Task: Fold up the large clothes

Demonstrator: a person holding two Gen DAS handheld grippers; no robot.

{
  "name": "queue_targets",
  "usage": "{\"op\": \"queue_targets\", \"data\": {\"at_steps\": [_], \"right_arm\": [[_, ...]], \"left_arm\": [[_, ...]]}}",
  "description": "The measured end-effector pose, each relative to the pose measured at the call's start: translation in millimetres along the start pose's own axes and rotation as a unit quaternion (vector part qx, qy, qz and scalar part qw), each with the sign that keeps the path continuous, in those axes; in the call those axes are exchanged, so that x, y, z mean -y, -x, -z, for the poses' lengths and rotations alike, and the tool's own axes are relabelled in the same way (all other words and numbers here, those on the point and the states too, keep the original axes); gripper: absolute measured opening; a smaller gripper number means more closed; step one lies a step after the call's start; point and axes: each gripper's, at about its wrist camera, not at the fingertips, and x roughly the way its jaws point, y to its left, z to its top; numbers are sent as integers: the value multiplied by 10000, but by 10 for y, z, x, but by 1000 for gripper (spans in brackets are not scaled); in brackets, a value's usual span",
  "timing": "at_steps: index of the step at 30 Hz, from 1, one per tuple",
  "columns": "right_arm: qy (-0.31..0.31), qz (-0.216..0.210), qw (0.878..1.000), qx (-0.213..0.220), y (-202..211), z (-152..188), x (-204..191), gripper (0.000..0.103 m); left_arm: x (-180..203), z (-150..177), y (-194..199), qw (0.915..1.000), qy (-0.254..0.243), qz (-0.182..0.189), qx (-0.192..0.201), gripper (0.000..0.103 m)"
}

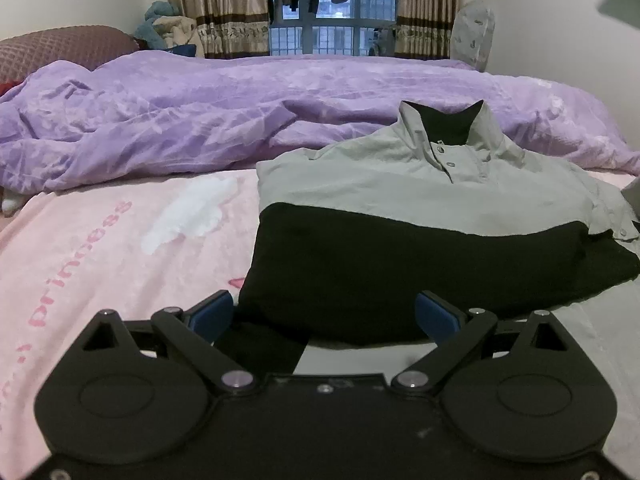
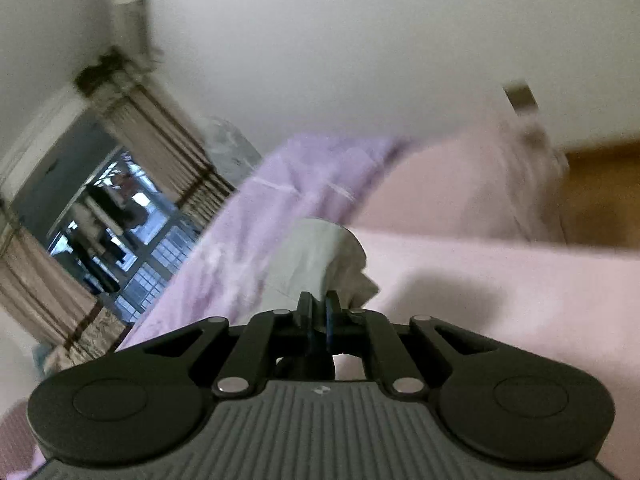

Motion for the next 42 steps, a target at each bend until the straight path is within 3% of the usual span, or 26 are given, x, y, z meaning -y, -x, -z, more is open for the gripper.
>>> {"op": "queue_targets", "data": {"at_steps": [4,7,11,17,20,25,29,42], "right_arm": [[508,-107,9986,135,140,25,-380,6],[1187,-223,9927,0,181,227,-853,6],[2414,-473,9692,-105,391,743,-1690,6],[2881,-1133,9493,-540,666,1560,-2562,6],[2937,-1202,9460,-665,701,2027,-2741,6],[3361,-1559,9248,-866,920,2623,-3093,5],[3473,-1844,9135,-1046,998,2833,-3258,4],[3444,-2051,9058,-1372,1111,3443,-3455,5]], "left_arm": [[4,-14,2,10000,-18,-28,-15,99],[-11,-32,-6,9999,7,-99,-49,99],[-59,-57,38,9999,125,-29,-34,99],[-96,-30,7,9995,240,4,-189,99],[-103,6,6,9989,371,118,-263,99],[0,34,49,9994,112,204,-266,99],[-37,35,45,9992,140,195,-308,99],[-299,50,-160,9972,289,-338,-609,99]]}}
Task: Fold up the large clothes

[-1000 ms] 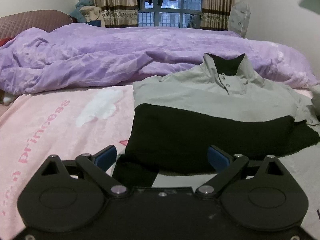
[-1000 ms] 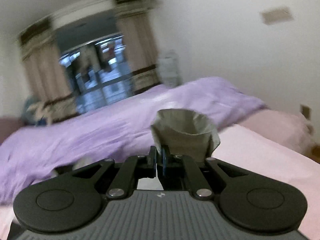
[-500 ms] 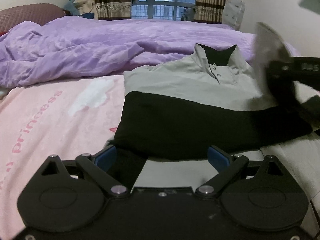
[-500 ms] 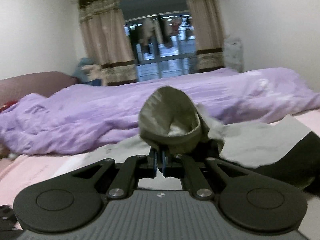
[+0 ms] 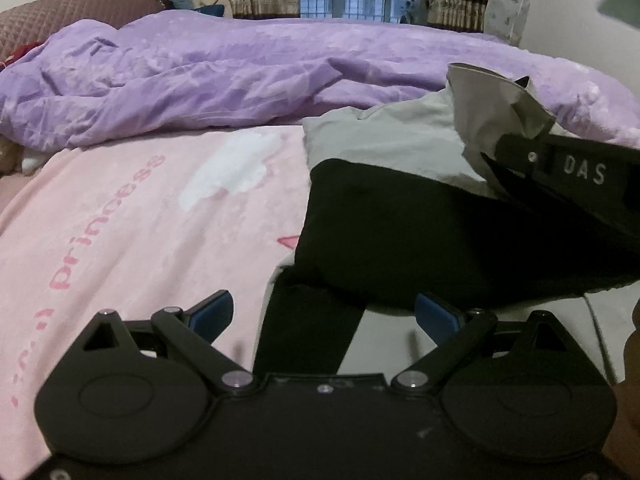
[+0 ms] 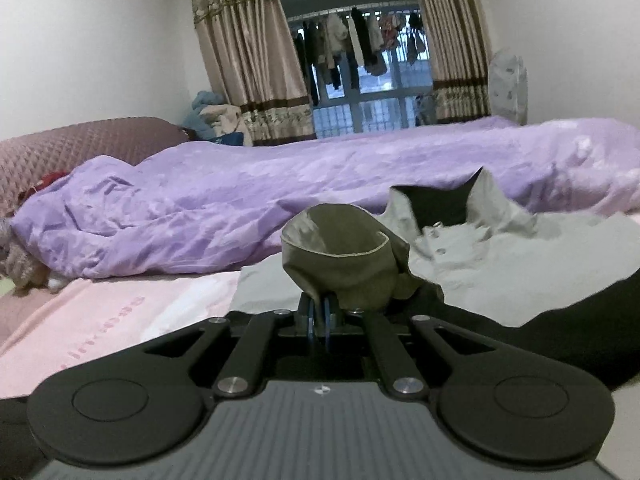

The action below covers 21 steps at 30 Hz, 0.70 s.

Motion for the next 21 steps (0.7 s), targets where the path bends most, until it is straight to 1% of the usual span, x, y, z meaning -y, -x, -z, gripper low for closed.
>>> {"op": "queue_targets", "data": {"at_steps": [8,12,14,16,21], "right_arm": [[3,60,9998,-181,-79,198,-161,6],[-89,16,9996,-283,-101,190,-180,7],[-92,-14,9994,-324,-93,197,-185,7],[-74,8,9994,-343,-78,215,-212,7],[-71,26,9993,-376,-64,230,-262,8]], "left_arm": [[-21,14,-69,9999,9,-95,-94,99],[-41,9,-51,9999,24,-30,-101,99],[-60,12,-41,10000,10,34,-44,99],[-74,25,-49,10000,-14,10,-49,99],[-155,17,-73,9999,123,29,-82,99]]}}
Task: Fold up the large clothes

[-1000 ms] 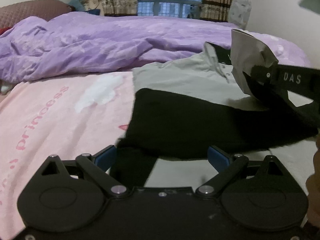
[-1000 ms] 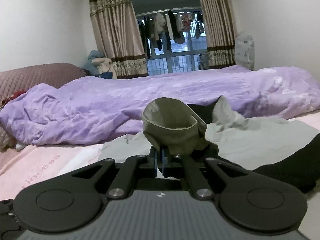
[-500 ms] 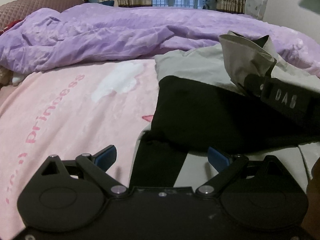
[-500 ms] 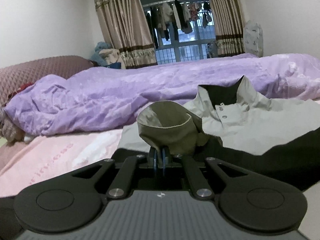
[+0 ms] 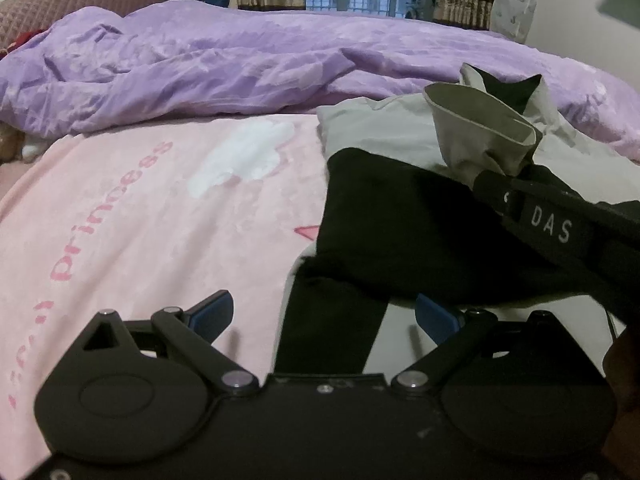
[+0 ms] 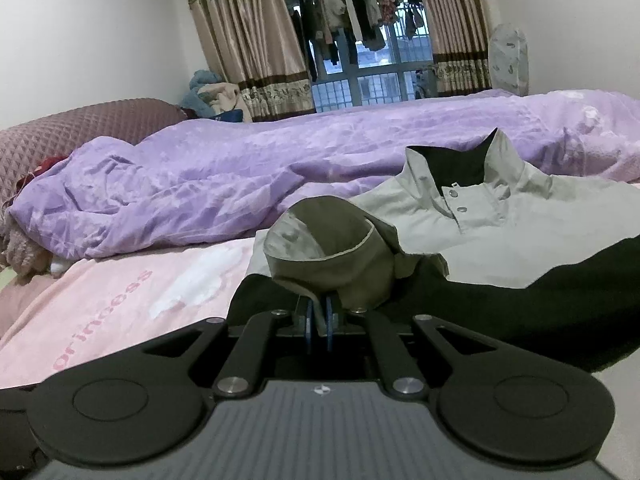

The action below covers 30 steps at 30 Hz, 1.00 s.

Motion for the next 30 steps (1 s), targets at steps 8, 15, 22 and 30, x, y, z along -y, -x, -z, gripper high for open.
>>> {"op": "queue_targets", "data": {"at_steps": [8,15,22,30], "right_arm": [[-134,-96,9994,-312,-142,59,-71,25],[-377,-707,9968,-78,111,-12,-1,44],[-400,-427,9980,224,276,-139,143,14],[-861,-893,9874,-979,-532,-2,198,7]], "left_arm": [[-71,3,-36,10000,52,-17,-37,99],[-37,10,-48,9999,-10,98,-105,99],[59,25,30,9997,-122,209,-7,100],[53,21,-23,9998,-169,-9,-87,99]]}}
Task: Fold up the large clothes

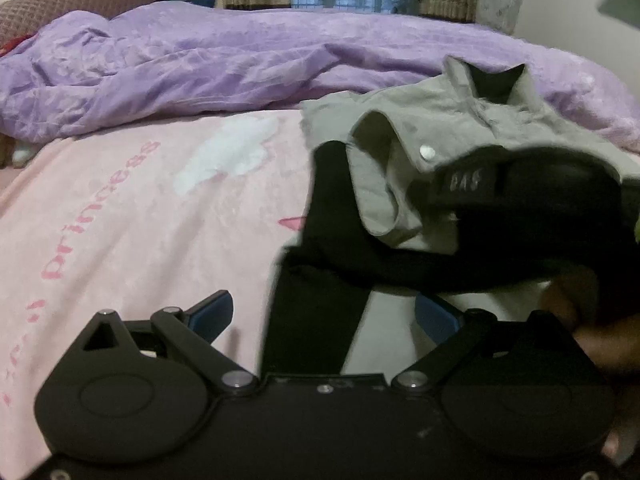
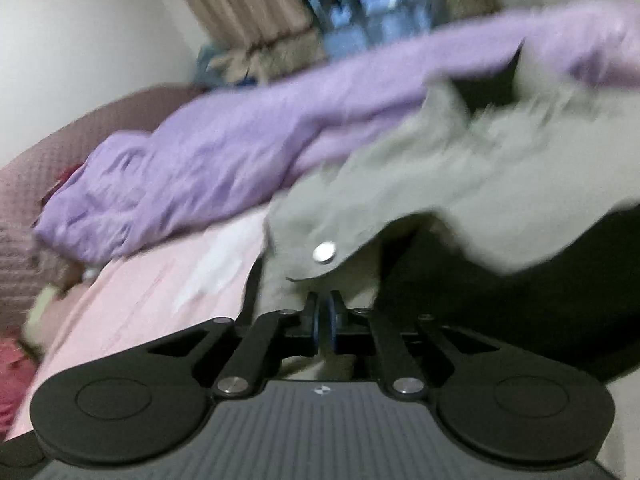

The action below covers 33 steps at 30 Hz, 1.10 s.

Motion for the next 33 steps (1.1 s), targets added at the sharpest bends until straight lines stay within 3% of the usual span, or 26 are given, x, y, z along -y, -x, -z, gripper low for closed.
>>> {"op": "queue_targets", "data": {"at_steps": [5,9,13,15,16,18,20,22,26,33], "right_arm": [[20,-107,9999,46,118,65,-23,8],[124,30,9987,496,405,-10,-71,9],[93,739,9908,1127,538,-150,-56,10],[-55,1296,9853,1113,449,-203,60,13],[-200,1351,9856,998,372,-209,146,13],[-411,1020,9922,579,159,-169,295,9],[-97,1026,9943,261,-1,-60,251,7],[236,1066,9935,322,-4,14,151,7],[92,934,9954,196,63,-18,140,7],[237,711,9950,660,213,-44,-20,8]], "left_arm": [[-67,-18,-41,9996,248,107,-78,100],[-29,-13,-24,9998,171,63,-52,100],[-20,-1,-25,9998,150,74,-78,100],[-15,0,-20,9998,150,80,-76,100],[-14,-1,-18,9998,154,88,-71,100],[-11,-6,-26,9998,151,89,-65,100],[-9,-8,-46,9999,102,74,-83,100],[-18,-5,-60,9999,120,16,-105,100],[-46,-7,-72,9996,223,25,-145,100],[-27,-6,-59,9997,203,16,-140,100]]}}
